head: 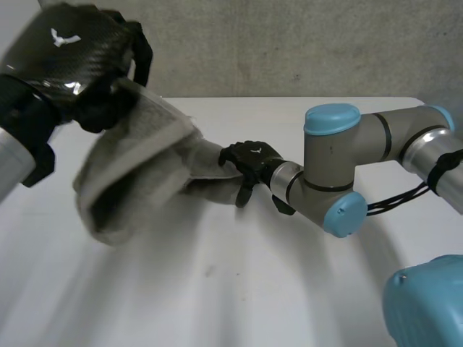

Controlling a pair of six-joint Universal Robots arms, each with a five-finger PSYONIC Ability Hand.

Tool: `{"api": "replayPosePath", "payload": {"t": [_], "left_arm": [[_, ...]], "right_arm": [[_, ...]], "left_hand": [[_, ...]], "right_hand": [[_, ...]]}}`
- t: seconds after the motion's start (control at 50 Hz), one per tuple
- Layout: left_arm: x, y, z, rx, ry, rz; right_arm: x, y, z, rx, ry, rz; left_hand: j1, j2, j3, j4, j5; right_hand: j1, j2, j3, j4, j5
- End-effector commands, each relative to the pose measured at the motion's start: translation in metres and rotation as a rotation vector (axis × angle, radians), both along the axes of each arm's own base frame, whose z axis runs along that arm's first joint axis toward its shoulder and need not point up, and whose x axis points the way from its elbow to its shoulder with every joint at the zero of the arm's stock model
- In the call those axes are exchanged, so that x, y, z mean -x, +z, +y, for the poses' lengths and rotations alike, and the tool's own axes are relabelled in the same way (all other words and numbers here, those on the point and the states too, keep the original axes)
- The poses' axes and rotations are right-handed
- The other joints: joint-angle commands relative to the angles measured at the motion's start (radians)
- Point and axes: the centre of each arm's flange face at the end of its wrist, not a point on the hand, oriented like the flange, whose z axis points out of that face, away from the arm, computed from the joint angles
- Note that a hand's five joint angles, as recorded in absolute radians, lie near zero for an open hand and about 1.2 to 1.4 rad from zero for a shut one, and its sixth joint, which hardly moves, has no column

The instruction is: Fold the towel.

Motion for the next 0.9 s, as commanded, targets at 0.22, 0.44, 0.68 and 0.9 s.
{"api": "replayPosePath", "payload": {"t": [0.22,0.44,0.68,0.9], "left_arm": [[-0.022,0.017,0.002,-0.001,0.066,0.080],[-0.026,0.017,0.002,-0.008,0.076,0.092],[-0.026,0.015,0.005,-0.011,0.077,0.091],[-0.031,0.018,-0.001,0.005,0.100,0.095]], "right_arm": [[-0.025,-0.038,-0.001,0.086,-0.036,0.066],[-0.038,-0.030,0.002,0.130,-0.030,0.020],[-0.049,-0.025,0.010,0.130,-0.005,-0.046],[-0.055,-0.041,0.021,0.055,0.018,-0.069]], "left_hand": [[0.207,0.181,0.181,0.180,0.195],[0.207,0.181,0.181,0.180,0.195],[0.207,0.181,0.181,0.180,0.195],[0.207,0.181,0.181,0.180,0.195]], "right_hand": [[0.065,0.061,0.084,0.089,0.117],[0.094,0.090,0.113,0.118,0.147],[0.112,0.108,0.131,0.136,0.164],[0.112,0.108,0.131,0.136,0.164]]}}
